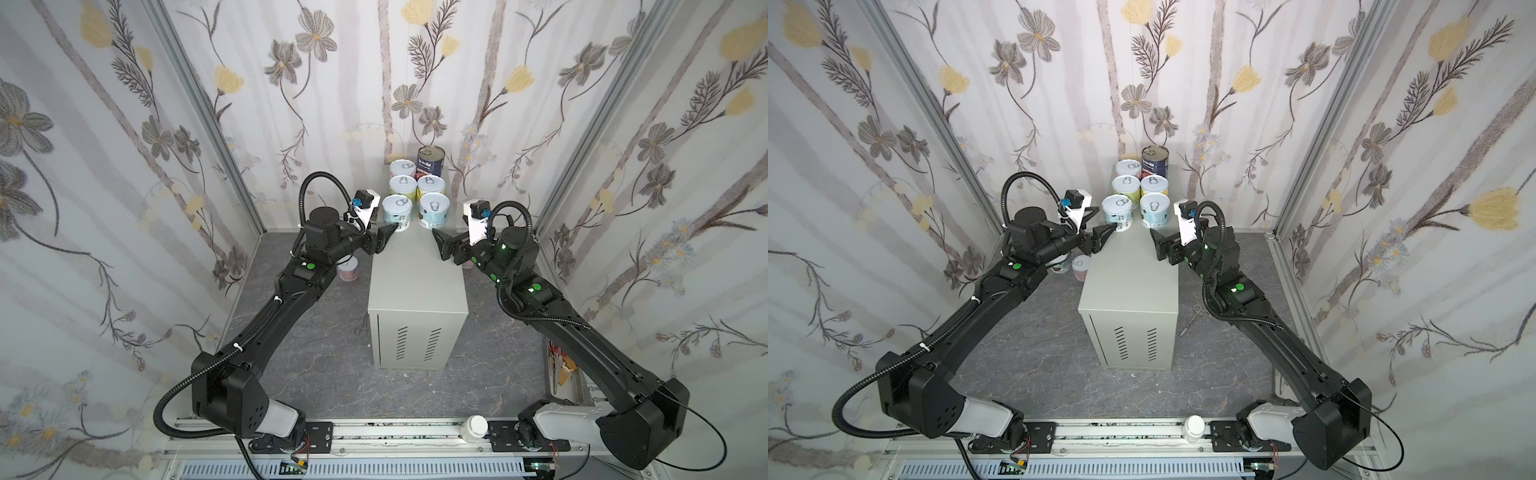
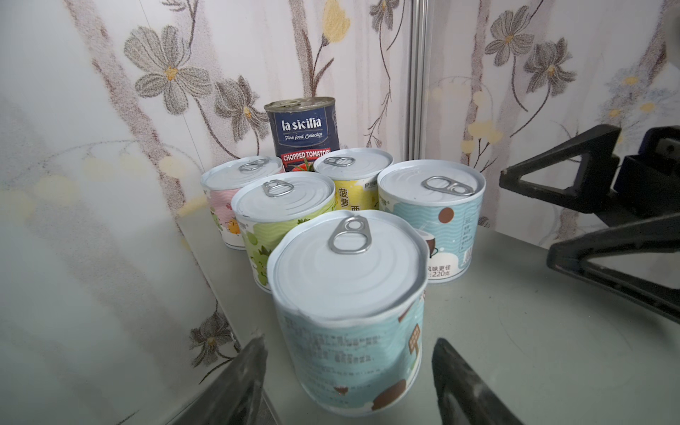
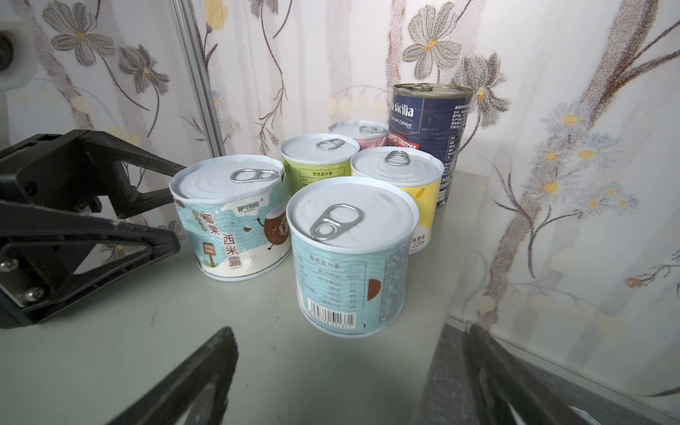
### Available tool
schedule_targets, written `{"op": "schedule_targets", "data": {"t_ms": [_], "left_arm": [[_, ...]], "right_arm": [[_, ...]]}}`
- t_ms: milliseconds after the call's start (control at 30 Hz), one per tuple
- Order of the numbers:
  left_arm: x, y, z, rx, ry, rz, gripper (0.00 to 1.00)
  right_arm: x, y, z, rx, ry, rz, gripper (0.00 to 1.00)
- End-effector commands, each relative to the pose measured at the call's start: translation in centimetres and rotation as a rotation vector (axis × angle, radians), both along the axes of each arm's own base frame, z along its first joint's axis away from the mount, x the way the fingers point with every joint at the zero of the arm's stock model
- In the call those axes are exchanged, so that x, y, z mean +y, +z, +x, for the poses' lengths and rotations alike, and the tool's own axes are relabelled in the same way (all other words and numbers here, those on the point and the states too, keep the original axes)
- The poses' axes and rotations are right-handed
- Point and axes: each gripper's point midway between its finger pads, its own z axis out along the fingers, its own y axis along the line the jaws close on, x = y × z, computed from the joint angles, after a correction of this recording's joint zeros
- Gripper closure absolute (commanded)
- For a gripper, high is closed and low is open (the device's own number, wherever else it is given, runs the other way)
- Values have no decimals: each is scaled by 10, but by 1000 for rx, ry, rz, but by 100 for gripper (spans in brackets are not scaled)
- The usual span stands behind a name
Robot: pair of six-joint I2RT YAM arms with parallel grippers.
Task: Place and organize the canned foods onto the counter
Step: 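Lower the light-blue can onto the cabinet top in front of the green can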
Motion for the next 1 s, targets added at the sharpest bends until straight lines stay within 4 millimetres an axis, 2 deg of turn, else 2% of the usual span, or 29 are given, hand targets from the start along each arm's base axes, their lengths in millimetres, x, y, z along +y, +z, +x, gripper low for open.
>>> {"op": "schedule_targets", "data": {"t_ms": [0,967], "left_arm": [[-2,8,0,-29,-17,-2,29],[-14,7,10,-1,-53,-9,39]], "right_arm": [[0,15,1,-56,-1,17,4],[8,11,12,-56,4,-4,4]]}}
